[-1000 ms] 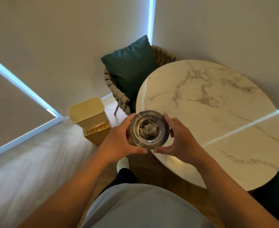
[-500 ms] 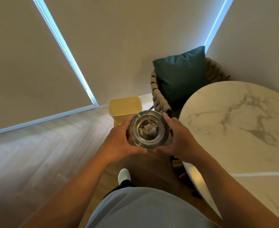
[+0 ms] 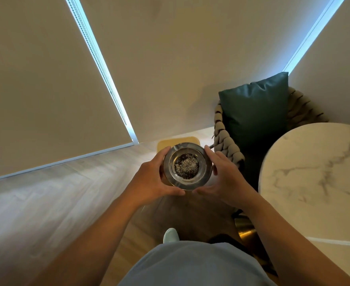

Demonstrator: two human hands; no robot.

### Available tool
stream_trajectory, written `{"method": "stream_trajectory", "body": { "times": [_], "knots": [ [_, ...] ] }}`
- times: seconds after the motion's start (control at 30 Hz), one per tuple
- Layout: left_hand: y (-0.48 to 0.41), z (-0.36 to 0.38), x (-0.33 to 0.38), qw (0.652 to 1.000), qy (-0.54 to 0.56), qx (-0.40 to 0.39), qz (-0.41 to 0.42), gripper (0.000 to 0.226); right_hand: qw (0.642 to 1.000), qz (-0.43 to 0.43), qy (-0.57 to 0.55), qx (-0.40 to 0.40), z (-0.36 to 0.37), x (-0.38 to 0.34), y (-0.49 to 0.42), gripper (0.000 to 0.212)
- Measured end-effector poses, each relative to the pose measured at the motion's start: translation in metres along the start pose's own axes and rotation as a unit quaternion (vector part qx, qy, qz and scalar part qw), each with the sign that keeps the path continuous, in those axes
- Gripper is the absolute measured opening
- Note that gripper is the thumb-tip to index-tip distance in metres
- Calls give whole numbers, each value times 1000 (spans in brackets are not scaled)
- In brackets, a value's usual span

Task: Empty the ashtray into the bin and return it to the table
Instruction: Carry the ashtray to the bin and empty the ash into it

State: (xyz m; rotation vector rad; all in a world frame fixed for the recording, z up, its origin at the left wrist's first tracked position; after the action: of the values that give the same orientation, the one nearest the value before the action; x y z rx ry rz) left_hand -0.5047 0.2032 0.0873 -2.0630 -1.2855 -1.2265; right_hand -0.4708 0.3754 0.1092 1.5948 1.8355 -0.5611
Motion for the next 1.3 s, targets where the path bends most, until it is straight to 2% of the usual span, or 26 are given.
{"method": "stream_trajectory", "body": {
  "times": [0.17, 0.33, 0.63, 0.93, 1.3],
  "knots": [
    [-13, -15, -17, 1000, 2, 6, -13, 115, 1000, -2, 6, 2, 6, -4, -25, 127],
    [-25, -26, -22, 1000, 6, 19, -20, 105, 1000, -10, 11, -16, 11, 2, -47, 123],
    [-57, -32, -25, 999, 13, 36, -32, 105, 999, -19, -17, -38, 3, 16, -87, 116],
    [-111, -17, -27, 997, 14, 41, -70, 112, 998, -24, 1, -64, -20, 62, -130, 123],
    [-164, -2, -29, 992, 15, 64, -105, 111, 994, -51, 6, -93, -41, 101, -177, 119]
  ]
}}
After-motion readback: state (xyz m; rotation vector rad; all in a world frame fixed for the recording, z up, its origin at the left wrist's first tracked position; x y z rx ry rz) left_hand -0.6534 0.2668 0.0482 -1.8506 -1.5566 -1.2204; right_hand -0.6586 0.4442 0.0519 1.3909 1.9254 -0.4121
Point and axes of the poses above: each hand's wrist, its own y-axis away from the middle knuckle, its own z-axis out of the palm, x = y × z, the point moved 9 cm from there along -y, towards the middle knuckle, and after that the axes turned 1 degree about -x, right-handed, at the moved point
